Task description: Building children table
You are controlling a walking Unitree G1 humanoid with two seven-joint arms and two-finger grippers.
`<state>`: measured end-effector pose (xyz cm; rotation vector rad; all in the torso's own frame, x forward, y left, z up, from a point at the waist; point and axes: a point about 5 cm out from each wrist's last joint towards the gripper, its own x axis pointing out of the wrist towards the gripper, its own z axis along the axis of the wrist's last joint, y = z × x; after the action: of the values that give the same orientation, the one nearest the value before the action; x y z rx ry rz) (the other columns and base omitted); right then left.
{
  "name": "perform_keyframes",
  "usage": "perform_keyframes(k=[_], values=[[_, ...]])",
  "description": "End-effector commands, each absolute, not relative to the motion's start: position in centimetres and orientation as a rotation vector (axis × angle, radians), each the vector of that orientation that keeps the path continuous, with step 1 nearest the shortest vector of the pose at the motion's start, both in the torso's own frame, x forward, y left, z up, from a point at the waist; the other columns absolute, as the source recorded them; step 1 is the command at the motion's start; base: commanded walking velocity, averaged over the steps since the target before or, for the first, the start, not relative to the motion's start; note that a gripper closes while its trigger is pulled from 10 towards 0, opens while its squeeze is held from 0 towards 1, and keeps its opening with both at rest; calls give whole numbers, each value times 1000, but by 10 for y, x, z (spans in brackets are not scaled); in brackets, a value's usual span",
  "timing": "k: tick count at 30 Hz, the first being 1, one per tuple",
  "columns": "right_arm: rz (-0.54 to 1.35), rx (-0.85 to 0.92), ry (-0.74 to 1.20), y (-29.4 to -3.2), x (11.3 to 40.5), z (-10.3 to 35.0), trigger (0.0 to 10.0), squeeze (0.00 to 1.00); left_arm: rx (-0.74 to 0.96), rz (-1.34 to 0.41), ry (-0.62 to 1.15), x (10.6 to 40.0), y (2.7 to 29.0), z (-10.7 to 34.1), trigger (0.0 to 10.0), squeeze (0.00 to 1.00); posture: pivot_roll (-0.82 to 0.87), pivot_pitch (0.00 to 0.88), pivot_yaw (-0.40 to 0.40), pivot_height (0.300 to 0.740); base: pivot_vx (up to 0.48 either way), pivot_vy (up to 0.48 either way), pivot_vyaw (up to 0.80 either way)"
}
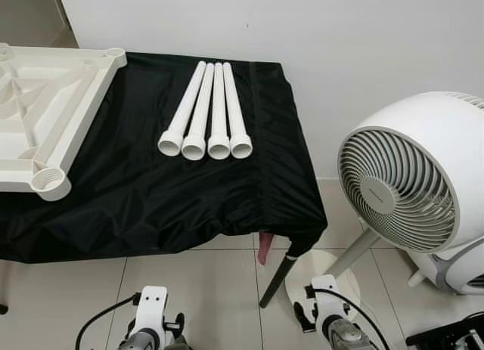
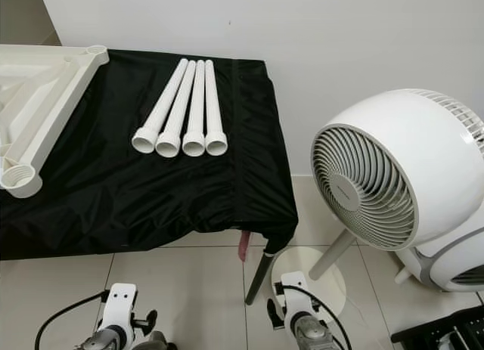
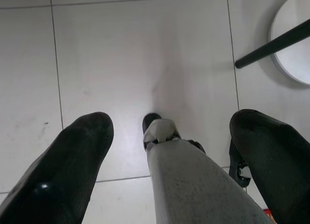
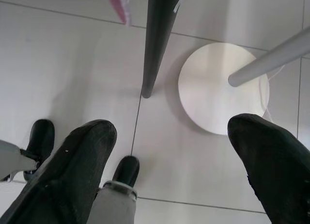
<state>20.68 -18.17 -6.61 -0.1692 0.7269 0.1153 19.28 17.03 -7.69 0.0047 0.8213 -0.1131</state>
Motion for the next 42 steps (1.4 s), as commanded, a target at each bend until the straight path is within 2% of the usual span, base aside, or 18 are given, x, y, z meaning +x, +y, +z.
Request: perform_keyframes(k=[1, 19, 34, 42], values=[[110, -177, 778, -183, 196, -73, 10000, 0, 28, -64, 856, 187, 171, -81, 10000, 0, 114, 0, -29, 740, 0, 0, 0], [110, -201, 828, -187, 188, -78, 10000, 0, 49, -75, 866, 183, 166, -83, 10000, 0, 148, 0, -44, 740, 0, 0, 0], [121, -213, 846, -185, 186, -79, 10000, 0, 39, -77, 879, 179, 161, -86, 10000, 0, 161, 0, -40, 740, 0, 0, 729], [110, -199, 847, -185, 185, -80, 10000, 0, 25, -69, 893, 178, 162, -86, 10000, 0, 155, 0, -33, 740, 0, 0, 0]])
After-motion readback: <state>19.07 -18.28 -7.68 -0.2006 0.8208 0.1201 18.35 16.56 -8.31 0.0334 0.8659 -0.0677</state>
